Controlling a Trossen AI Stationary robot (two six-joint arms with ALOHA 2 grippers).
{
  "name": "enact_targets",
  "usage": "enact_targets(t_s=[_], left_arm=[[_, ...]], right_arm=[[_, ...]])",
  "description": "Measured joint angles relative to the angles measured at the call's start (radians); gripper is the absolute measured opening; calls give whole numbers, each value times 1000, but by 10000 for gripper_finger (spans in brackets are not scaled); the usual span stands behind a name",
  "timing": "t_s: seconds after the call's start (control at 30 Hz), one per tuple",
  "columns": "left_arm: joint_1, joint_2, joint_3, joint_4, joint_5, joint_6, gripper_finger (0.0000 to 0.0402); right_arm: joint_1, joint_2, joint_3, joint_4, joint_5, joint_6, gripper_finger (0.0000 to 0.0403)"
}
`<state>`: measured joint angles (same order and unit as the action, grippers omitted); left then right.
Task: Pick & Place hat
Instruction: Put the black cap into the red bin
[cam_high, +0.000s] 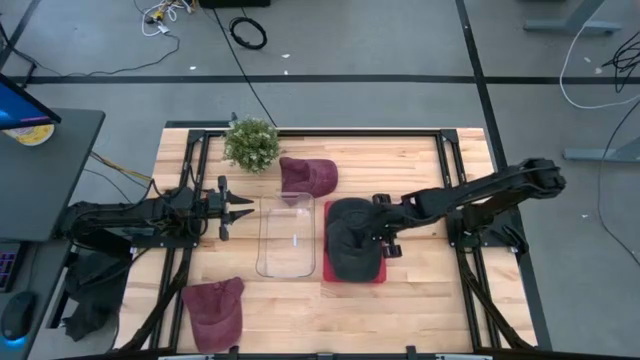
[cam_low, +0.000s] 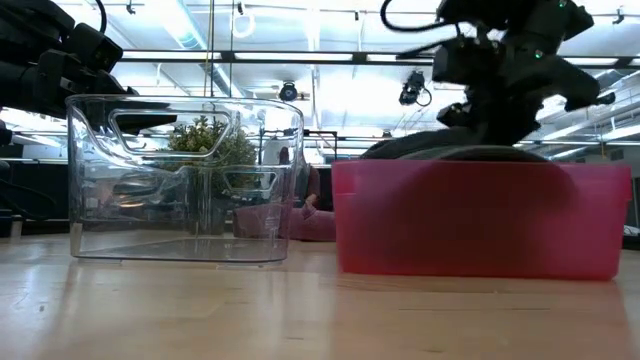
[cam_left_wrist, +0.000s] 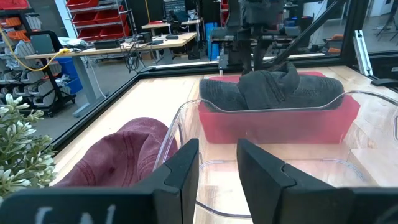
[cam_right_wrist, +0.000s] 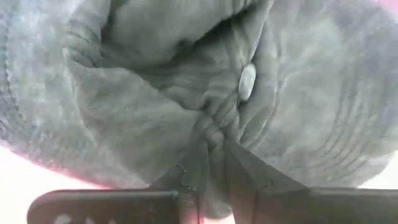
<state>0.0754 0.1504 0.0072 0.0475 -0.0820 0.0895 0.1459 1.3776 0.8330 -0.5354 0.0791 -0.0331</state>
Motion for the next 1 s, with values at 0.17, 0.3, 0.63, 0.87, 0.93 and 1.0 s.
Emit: enact_targets(t_s=[0.17, 0.3, 0.63, 0.87, 0.93, 1.0], left_arm=[[0, 0, 0, 0, 0, 0, 115], [0, 0, 0, 0, 0, 0, 115], [0, 0, 0, 0, 0, 0, 115], [0, 0, 0, 0, 0, 0, 115], [0, 0, 0, 0, 0, 0, 115], [0, 0, 0, 0, 0, 0, 115]], right_arm=[[-8, 10, 2, 176, 133, 17, 63], [-27, 33, 2, 224, 137, 22, 58], [-48, 45, 2, 329, 202, 54, 40], [-71, 145, 2, 335, 175, 52, 39], [-82, 180, 3, 338, 132, 51, 39], [-95, 205, 6, 336, 95, 48, 39]])
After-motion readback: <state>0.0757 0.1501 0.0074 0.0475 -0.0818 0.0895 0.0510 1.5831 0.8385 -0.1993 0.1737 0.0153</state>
